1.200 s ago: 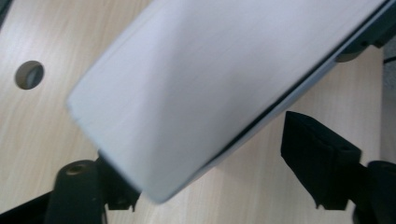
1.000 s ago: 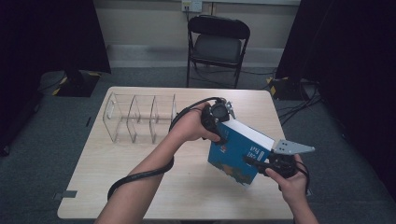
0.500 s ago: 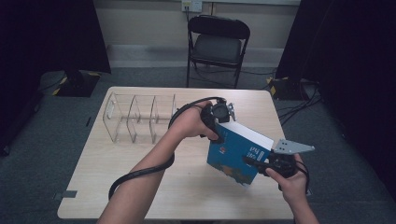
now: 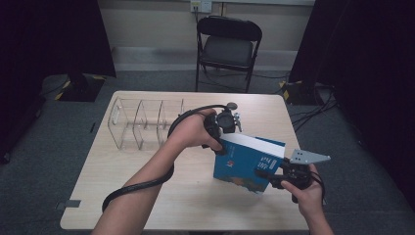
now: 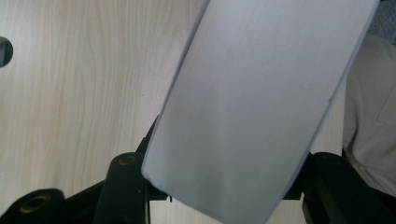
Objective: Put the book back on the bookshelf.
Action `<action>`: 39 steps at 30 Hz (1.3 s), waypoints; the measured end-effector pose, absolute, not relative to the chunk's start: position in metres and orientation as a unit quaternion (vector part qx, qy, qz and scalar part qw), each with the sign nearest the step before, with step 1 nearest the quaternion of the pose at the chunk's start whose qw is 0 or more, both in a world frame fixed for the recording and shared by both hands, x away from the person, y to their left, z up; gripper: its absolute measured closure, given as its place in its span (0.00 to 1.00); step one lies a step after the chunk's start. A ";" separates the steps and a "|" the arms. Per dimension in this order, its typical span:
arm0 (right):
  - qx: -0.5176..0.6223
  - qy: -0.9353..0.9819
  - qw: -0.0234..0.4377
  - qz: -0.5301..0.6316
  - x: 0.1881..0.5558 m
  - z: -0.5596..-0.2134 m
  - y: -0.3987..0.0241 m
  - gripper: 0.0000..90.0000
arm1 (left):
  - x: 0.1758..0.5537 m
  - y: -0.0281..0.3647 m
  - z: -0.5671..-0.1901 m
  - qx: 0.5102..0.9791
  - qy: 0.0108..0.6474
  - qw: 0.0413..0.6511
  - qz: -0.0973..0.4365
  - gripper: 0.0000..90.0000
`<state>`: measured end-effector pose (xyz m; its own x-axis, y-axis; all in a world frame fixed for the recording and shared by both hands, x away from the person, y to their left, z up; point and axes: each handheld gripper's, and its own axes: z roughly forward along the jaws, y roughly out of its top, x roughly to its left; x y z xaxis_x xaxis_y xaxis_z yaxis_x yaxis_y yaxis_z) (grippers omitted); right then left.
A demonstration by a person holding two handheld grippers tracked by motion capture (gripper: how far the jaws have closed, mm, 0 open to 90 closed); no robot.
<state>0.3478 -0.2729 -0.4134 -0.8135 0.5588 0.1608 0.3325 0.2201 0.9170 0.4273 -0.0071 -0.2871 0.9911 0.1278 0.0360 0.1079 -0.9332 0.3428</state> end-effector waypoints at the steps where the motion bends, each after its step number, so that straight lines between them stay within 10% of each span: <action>1: 0.291 0.775 0.099 0.552 0.348 -0.416 -0.274 0.42 | 0.426 -0.008 -0.286 0.983 0.067 0.168 0.023 0.58; 39: 0.342 0.782 0.092 0.513 0.355 -0.465 -0.284 0.31 | 0.410 -0.030 -0.285 0.983 0.088 0.160 0.011 0.60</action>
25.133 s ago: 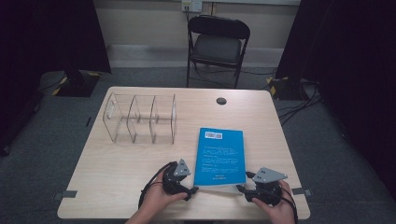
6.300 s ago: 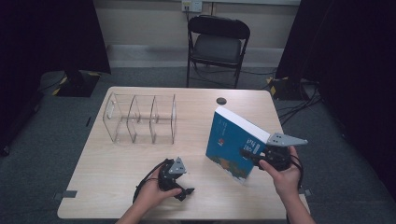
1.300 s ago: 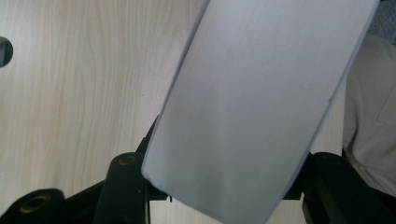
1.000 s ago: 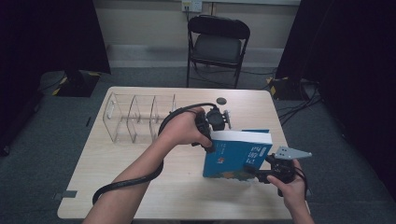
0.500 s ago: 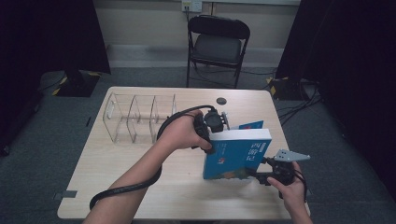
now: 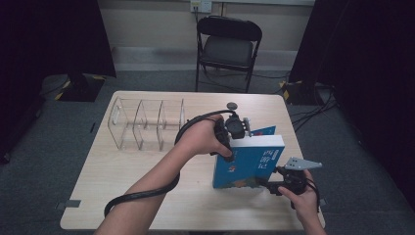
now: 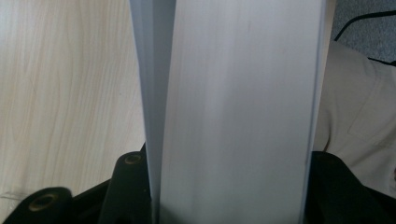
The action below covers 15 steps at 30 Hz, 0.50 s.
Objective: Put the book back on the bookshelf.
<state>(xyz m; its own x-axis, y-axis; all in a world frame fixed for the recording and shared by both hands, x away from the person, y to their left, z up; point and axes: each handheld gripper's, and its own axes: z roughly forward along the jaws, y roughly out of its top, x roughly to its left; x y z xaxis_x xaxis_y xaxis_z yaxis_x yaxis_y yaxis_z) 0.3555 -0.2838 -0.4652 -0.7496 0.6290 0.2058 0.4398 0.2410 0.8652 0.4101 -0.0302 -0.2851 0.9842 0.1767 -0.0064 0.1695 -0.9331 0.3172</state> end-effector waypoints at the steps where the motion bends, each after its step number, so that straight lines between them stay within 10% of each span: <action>1: 0.342 0.782 0.091 0.513 0.356 -0.466 -0.285 0.31 | 0.411 -0.031 -0.285 0.984 0.089 0.156 0.011 0.60; 15: 0.351 0.796 0.088 0.485 0.354 -0.477 -0.288 0.31 | 0.409 -0.041 -0.286 0.989 0.070 0.126 0.024 0.60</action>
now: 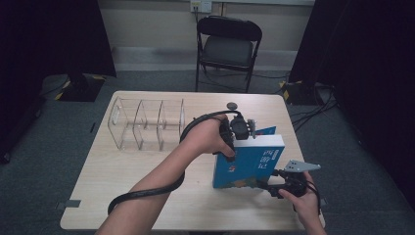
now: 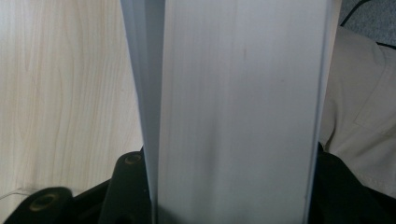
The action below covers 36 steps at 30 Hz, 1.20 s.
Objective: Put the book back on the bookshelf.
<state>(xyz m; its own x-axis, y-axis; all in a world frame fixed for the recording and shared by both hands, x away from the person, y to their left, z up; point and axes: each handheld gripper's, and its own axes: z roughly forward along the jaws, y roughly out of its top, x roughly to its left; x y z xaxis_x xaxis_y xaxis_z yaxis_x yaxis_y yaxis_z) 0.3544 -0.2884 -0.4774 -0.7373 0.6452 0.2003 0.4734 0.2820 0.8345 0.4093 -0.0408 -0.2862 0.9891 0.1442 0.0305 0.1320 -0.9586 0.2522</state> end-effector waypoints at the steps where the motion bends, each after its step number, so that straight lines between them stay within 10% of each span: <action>1: 0.352 0.795 0.086 0.486 0.355 -0.478 -0.288 0.30 | 0.409 -0.042 -0.287 0.991 0.062 0.120 0.025 0.60; 36: 0.360 0.792 0.065 0.489 0.354 -0.485 -0.293 0.30 | 0.407 -0.051 -0.297 0.994 0.069 0.080 -0.005 0.66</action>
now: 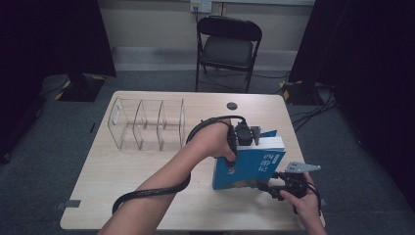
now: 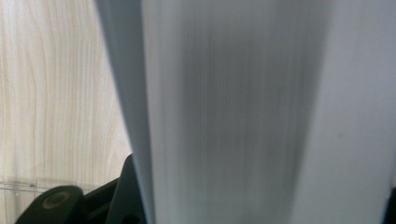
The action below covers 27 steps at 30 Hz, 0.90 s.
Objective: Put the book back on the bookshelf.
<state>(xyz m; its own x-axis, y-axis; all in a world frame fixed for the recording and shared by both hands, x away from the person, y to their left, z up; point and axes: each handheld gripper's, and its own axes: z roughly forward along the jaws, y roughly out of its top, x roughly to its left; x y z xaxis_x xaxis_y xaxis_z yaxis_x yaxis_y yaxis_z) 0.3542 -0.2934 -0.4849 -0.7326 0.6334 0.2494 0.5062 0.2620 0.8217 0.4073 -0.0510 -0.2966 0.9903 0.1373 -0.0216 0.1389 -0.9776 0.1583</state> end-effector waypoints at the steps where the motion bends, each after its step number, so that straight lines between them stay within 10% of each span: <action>1: 0.360 0.791 0.065 0.490 0.354 -0.485 -0.293 0.30 | 0.408 -0.051 -0.296 0.994 0.067 0.080 -0.003 0.65; 27: 0.361 0.793 0.067 0.487 0.354 -0.485 -0.294 0.30 | 0.405 -0.050 -0.297 0.995 0.047 0.082 0.009 0.64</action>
<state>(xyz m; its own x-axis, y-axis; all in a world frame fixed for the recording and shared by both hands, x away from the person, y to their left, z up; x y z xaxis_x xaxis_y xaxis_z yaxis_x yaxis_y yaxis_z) 0.3542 -0.2937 -0.4855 -0.7307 0.6372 0.2450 0.5065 0.2653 0.8204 0.4051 -0.0503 -0.2969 0.9954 0.0955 0.0104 0.0925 -0.9821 0.1639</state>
